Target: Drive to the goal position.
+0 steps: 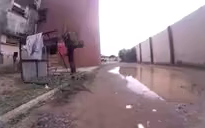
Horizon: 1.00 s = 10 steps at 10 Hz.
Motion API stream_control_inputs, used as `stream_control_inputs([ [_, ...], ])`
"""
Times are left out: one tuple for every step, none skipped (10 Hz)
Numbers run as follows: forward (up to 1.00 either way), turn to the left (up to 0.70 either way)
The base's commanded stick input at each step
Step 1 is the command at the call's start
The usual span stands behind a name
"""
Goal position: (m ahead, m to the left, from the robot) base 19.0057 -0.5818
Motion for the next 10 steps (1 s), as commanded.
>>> stream_control_inputs([
  [0.5, 0.0],
  [0.5, 0.0],
  [0.5, 0.0],
  [0.5, 0.0],
  [0.5, 0.0],
  [0.5, 0.0],
  [0.5, 0.0],
  [0.5, 0.0],
  [0.5, 0.0],
  [0.5, 0.0],
])
